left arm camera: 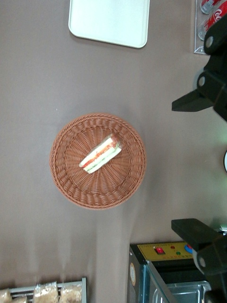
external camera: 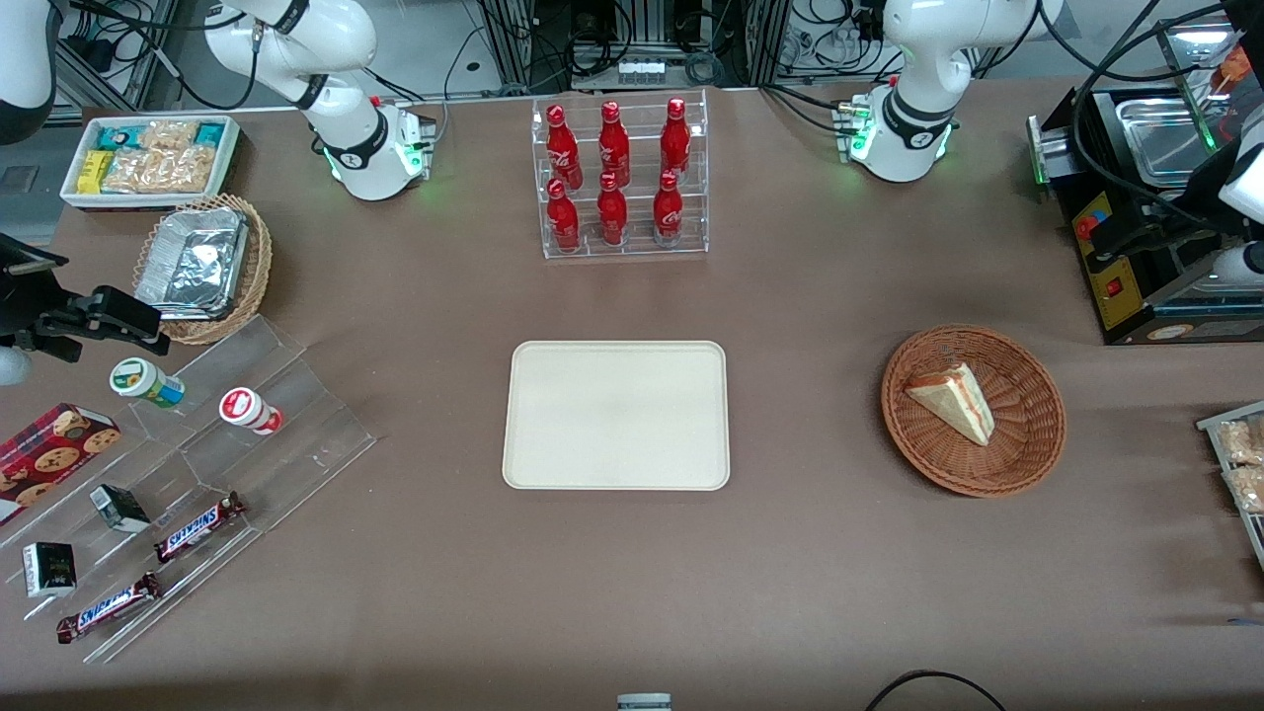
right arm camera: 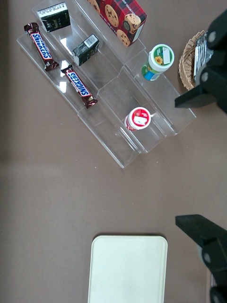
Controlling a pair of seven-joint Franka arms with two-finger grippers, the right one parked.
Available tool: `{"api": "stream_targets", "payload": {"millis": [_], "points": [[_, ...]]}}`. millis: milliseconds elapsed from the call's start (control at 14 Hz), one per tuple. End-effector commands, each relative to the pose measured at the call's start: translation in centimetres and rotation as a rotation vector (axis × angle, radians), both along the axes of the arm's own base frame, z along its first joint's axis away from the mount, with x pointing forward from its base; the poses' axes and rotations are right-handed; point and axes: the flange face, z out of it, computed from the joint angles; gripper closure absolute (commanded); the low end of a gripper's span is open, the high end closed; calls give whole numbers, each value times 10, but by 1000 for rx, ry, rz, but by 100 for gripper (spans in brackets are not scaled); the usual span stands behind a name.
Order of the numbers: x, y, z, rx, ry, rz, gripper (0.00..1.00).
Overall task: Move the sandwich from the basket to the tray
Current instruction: 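Move the left gripper over the wicker basket and lower toward the sandwich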
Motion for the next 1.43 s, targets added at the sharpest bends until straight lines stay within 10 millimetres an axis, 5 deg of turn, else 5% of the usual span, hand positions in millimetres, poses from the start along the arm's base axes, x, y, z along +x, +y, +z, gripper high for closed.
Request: {"api": "stream_targets", "payload": {"millis": [0, 214, 500, 857, 1143, 1357], "points": [[-3, 0, 4, -21, 4, -20, 0], [6, 1, -14, -20, 30, 29, 0], [16, -8, -59, -6, 65, 357, 0], [14, -32, -156, 9, 33, 699, 0], [0, -27, -232, 9, -10, 731, 0], [-8, -22, -269, 10, -18, 737, 0]]}}
